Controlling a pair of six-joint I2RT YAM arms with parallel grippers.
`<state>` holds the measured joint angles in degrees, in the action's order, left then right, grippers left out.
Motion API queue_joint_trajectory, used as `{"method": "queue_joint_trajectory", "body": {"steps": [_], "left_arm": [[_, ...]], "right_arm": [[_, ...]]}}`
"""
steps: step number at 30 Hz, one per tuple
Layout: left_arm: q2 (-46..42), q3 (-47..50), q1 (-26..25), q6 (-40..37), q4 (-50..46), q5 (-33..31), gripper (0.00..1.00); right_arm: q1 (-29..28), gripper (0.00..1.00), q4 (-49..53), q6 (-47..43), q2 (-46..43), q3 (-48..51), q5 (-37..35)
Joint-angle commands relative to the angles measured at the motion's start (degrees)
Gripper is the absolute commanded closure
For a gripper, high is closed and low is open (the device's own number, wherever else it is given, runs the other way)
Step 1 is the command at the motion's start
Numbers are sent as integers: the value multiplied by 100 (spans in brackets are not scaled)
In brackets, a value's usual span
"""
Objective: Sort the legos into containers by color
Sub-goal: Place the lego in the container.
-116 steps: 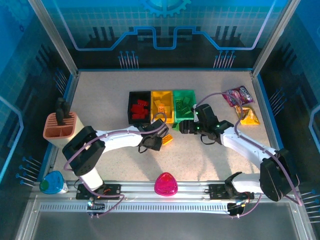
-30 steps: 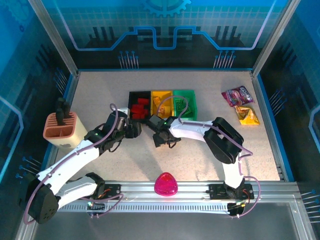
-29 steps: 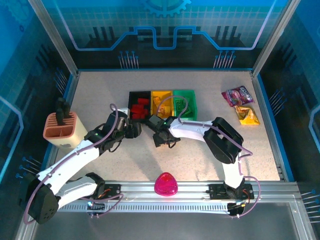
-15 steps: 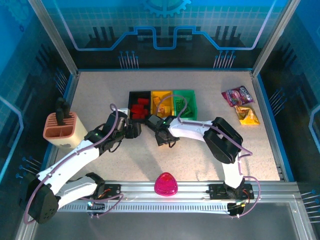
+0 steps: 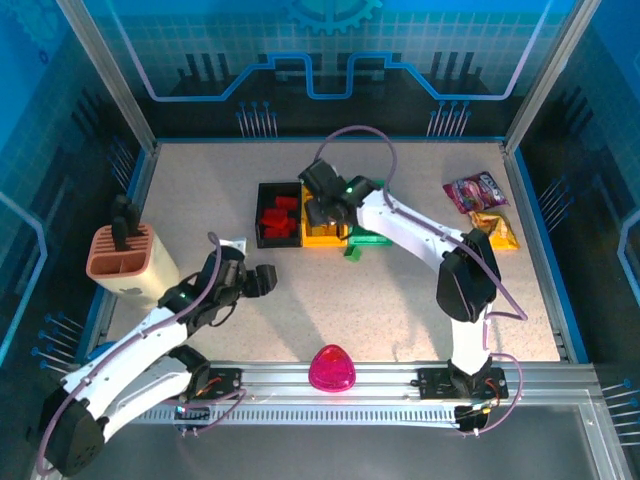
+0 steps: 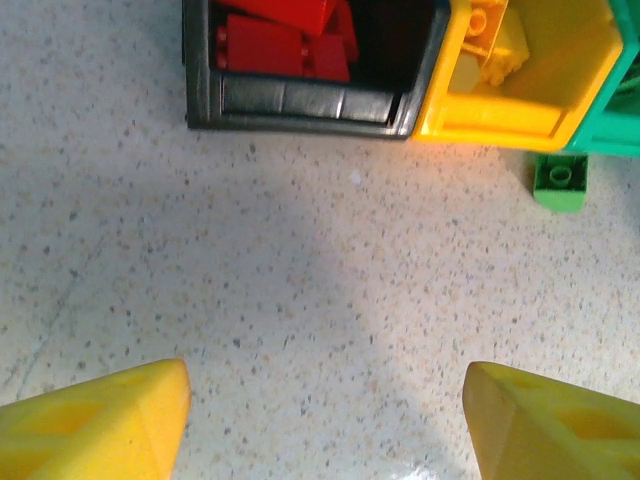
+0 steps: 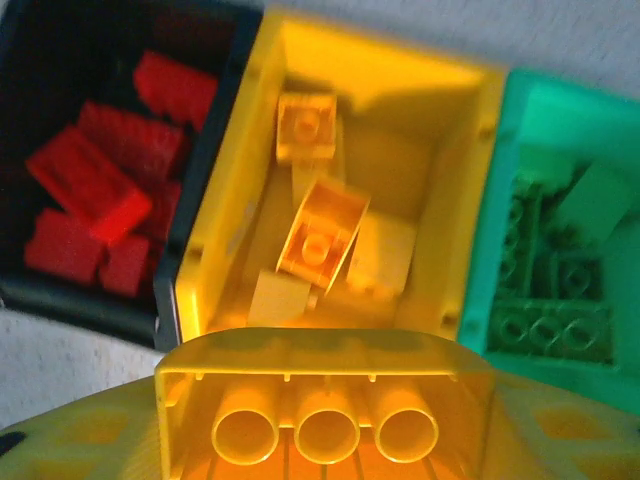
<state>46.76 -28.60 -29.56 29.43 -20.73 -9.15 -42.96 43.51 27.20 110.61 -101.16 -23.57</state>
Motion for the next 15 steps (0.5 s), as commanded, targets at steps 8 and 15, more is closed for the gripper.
{"method": "queue_joint_trajectory", "body": {"steps": [8, 15], "left_arm": [[-939, 494, -180, 577, -557, -42, 28], [-1013, 316, -251, 531, -721, -112, 29]], "right_arm": [[473, 36, 578, -540, 1317, -1872, 345], [541, 2, 1010, -567, 1890, -2971, 168]]}}
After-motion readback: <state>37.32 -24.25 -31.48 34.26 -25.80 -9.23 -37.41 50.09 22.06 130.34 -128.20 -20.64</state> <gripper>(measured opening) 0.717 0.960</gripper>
